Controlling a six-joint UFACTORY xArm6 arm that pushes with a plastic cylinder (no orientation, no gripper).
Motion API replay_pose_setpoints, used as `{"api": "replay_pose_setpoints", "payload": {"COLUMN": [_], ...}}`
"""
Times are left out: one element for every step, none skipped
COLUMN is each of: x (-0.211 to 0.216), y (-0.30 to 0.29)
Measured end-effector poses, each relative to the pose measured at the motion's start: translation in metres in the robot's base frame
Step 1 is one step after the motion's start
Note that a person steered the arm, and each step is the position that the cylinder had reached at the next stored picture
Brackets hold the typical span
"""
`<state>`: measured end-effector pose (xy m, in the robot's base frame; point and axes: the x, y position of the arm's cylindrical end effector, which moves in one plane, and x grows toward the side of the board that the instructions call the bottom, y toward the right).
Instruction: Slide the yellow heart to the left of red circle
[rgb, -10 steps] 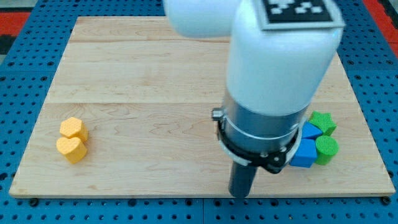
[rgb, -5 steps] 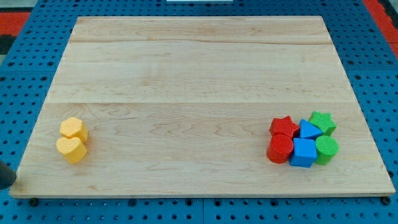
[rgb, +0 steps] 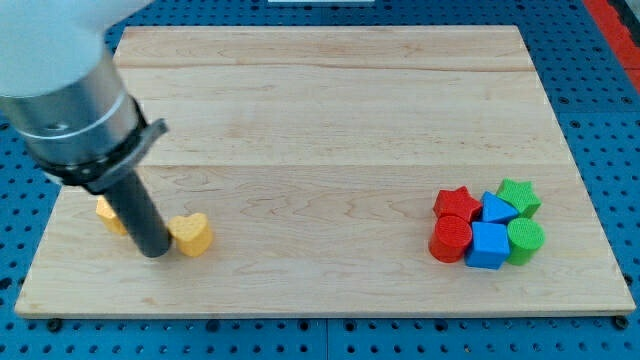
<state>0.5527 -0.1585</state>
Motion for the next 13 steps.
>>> {"api": "replay_pose_setpoints", "payload": {"x": [-0.005, -0.012, -0.032, -0.035, -0.035, -0.035, -0.035, -0.035, -0.035, -0.035, -0.035, -0.035, -0.031], "y": [0.023, 0.039, 0.039, 0.060, 0.087, 0.118, 0.150, 0.183, 0.211, 0.221, 0.222, 0.227, 0.236]}}
